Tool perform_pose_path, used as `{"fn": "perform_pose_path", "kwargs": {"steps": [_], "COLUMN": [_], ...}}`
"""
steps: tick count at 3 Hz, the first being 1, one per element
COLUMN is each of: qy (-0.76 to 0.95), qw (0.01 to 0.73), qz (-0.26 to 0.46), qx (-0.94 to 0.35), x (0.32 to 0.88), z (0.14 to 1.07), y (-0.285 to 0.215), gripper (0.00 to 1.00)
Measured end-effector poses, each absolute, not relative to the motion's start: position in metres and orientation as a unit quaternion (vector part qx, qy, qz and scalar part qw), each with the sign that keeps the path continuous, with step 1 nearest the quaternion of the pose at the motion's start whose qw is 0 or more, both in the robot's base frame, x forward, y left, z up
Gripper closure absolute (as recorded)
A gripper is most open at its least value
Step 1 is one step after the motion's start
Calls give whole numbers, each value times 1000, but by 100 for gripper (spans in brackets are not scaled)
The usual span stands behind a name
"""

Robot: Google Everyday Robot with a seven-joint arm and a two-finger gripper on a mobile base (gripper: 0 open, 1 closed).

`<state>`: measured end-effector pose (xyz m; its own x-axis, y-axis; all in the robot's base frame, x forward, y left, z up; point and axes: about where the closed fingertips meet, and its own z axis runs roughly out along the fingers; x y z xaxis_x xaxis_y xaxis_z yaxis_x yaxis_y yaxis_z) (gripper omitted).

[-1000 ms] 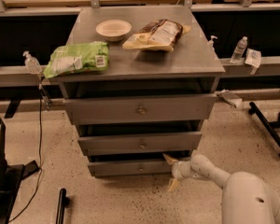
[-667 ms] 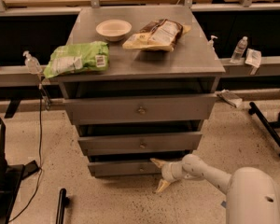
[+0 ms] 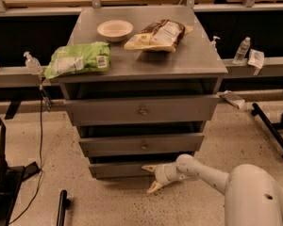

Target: Open bottom drawer

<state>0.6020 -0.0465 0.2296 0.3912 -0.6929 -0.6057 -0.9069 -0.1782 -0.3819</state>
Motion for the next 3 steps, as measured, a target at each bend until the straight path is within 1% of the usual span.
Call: {"fn": "perform_pose_path", "kwargs": {"steps": [1, 2, 3], "qy": [534, 537, 542], "qw": [365, 362, 350], "qz": [146, 142, 132], "qx": [-748, -749, -753], "x": [600, 600, 606], "z": [234, 231, 222], "y": [-48, -50, -57], "gripper": [2, 0, 0]}}
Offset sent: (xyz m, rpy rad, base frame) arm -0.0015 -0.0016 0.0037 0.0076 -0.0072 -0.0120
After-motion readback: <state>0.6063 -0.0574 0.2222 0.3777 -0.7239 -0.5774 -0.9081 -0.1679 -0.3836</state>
